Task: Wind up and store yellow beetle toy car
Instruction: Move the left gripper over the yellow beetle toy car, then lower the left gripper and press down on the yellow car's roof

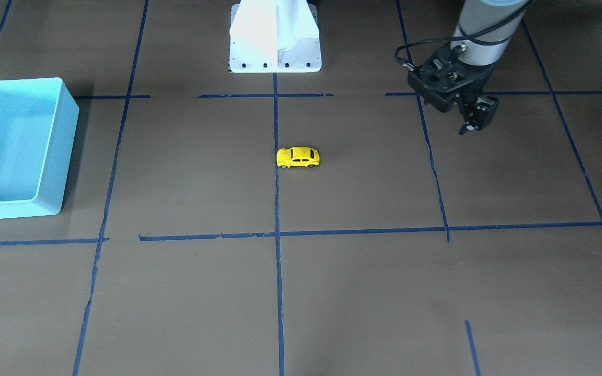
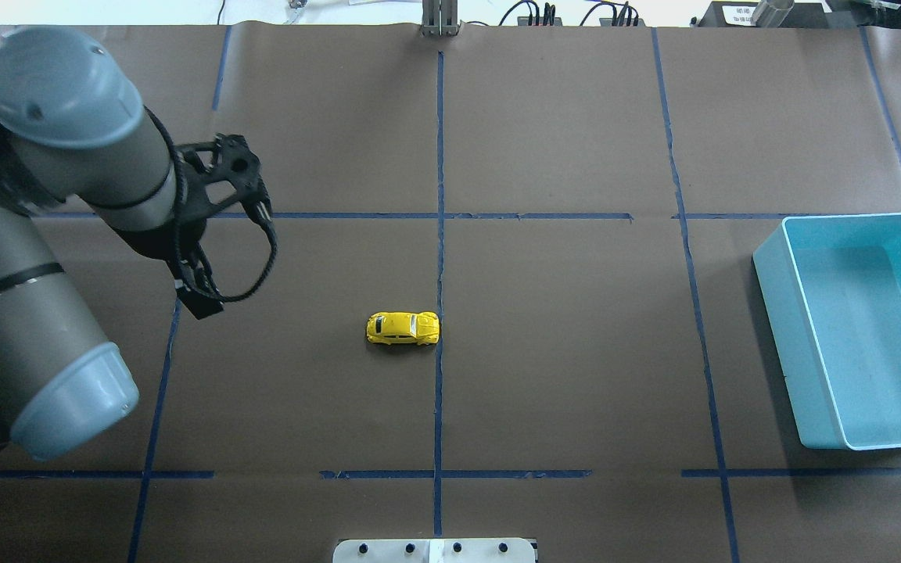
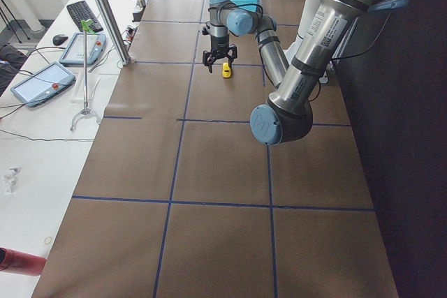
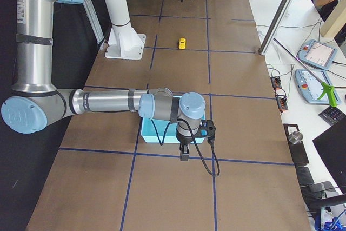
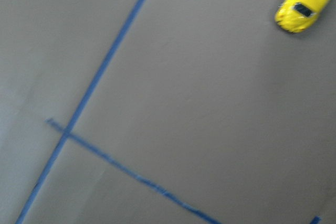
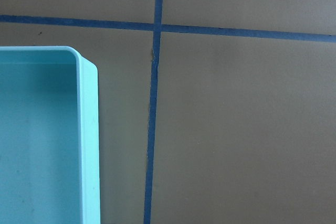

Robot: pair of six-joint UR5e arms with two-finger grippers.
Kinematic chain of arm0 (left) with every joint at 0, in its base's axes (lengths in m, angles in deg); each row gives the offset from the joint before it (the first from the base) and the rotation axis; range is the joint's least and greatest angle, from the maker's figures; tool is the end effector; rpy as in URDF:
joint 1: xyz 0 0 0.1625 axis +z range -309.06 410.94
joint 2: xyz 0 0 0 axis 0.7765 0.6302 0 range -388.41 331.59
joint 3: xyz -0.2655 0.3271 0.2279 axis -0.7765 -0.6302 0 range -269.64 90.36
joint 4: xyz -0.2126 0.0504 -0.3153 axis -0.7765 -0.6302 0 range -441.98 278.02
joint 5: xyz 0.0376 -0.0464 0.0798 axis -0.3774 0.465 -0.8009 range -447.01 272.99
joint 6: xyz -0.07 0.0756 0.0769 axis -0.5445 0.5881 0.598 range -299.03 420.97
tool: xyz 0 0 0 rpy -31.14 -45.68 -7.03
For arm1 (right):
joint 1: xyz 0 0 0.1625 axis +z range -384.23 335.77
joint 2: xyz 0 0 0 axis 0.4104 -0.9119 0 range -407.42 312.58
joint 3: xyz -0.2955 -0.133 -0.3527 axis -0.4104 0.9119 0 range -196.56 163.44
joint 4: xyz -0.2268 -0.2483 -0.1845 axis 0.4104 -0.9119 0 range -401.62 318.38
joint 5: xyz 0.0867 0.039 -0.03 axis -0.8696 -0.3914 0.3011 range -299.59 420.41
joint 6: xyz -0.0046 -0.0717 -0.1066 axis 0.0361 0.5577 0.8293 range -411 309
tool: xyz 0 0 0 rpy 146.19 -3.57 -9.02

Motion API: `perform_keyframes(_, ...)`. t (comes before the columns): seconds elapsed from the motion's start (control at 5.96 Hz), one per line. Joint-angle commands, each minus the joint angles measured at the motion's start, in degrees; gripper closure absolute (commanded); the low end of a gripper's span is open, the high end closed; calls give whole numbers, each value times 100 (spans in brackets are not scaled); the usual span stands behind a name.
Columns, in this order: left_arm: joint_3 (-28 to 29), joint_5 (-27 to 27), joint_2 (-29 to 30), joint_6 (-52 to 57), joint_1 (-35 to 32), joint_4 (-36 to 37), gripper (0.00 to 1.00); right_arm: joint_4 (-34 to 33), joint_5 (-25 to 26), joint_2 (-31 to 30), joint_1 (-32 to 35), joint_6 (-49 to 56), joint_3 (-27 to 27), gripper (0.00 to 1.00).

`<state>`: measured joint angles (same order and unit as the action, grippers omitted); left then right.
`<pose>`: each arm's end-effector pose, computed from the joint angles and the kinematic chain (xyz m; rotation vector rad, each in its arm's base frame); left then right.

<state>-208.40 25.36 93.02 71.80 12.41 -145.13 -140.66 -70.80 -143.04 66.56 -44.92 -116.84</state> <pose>0.3989 -0.4256 0.3036 0.4314 0.5887 1.1553 0.0543 -0.4029 0.7140 -0.0299 -0.7222 -0.0608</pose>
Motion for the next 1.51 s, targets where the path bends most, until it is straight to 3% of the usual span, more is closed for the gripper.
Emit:
perform_keyframes(0.0,734,-329,667,498,512,-579,0,-1,-1,0,0,-2,0,0)
perform_keyframes(0.17,1001,-339,732,499,626,-1202,0,-1,-1,0,0,-2,0,0)
perform_keyframes(0.34,1578,-348,1098,508,871,-1260,0,-1,-1,0,0,-2,0,0)
perform_keyframes(0.67,2275,-330,1198,910,1022,-2154,0,-1,-10,0,0,-2,-9,0)
perform_keyframes(1.34,2673,-348,1216,842,1313,-2508,0,-1,-10,0,0,-2,-9,0)
